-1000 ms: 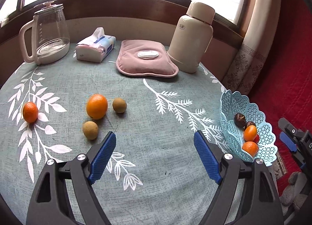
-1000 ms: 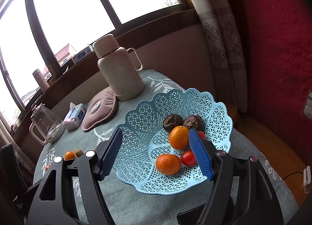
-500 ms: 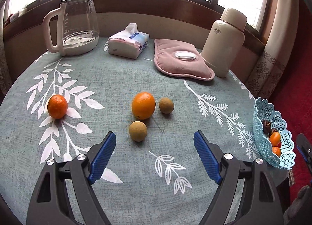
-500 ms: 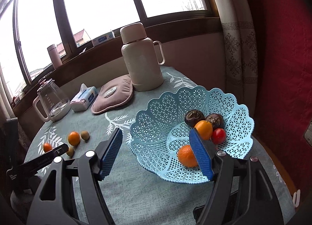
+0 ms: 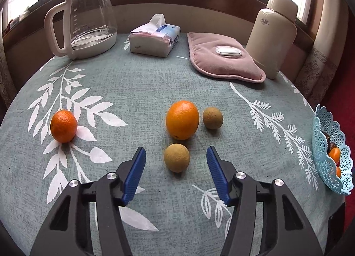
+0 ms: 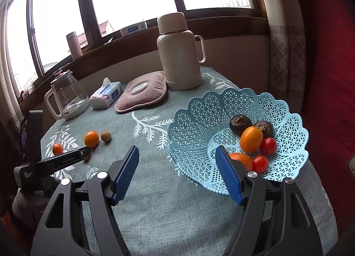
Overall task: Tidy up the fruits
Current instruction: 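Close the left tool around a small tan round fruit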
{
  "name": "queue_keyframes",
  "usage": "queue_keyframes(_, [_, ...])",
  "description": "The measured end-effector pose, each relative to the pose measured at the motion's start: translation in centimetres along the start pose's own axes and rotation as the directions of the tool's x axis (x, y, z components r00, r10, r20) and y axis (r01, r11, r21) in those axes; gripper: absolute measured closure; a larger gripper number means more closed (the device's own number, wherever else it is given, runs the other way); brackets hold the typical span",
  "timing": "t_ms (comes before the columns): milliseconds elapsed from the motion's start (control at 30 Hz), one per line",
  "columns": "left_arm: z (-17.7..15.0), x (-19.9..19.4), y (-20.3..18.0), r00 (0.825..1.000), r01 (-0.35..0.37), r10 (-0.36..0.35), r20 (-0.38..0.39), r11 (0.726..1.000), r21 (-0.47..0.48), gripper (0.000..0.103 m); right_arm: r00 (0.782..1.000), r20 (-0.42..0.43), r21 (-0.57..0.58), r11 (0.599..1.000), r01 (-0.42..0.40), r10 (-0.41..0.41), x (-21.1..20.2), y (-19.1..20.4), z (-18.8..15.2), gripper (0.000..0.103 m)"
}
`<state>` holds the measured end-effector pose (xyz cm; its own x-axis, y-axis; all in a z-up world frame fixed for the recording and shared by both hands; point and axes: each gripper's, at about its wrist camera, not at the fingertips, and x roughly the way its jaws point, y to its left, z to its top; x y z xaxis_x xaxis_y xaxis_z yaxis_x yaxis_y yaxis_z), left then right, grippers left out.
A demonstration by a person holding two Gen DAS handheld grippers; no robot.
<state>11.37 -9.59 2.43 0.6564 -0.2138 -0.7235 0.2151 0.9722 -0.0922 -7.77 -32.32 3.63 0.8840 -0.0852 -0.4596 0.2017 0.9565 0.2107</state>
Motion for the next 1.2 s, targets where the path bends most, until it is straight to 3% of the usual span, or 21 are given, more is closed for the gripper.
queue_keyframes(167, [0.0, 1.4, 0.2, 0.999, -0.009, 0.009, -0.036, 1.0, 0.001, 0.06, 1.0, -0.008, -0.013, 1.0, -0.001, 0.001, 0.3, 0.3, -0.2, 0.03])
queue_keyframes(467, [-0.2, 1.0, 0.4, 1.0, 0.014, -0.014, -0.024, 1.0, 0.0, 0.076, 1.0, -0.027, -0.029, 1.0, -0.005, 0.004, 0.9, 0.9, -0.7, 0.03])
queue_keyframes(900, [-0.8, -1.6, 1.6, 0.999, 0.022, -0.021, 0.036, 0.999, -0.038, 0.076, 0.999, -0.042, -0.076, 0.997, -0.011, 0.008, 2.2, 3.0, -1.0, 0.03])
queue_keyframes(1200, [-1.3, -2.7, 3.3, 0.998, 0.024, -0.02, 0.056, 0.997, -0.078, 0.076, 0.996, -0.064, -0.199, 0.977, -0.08, 0.069, 4.4, 8.2, 0.1, 0.03])
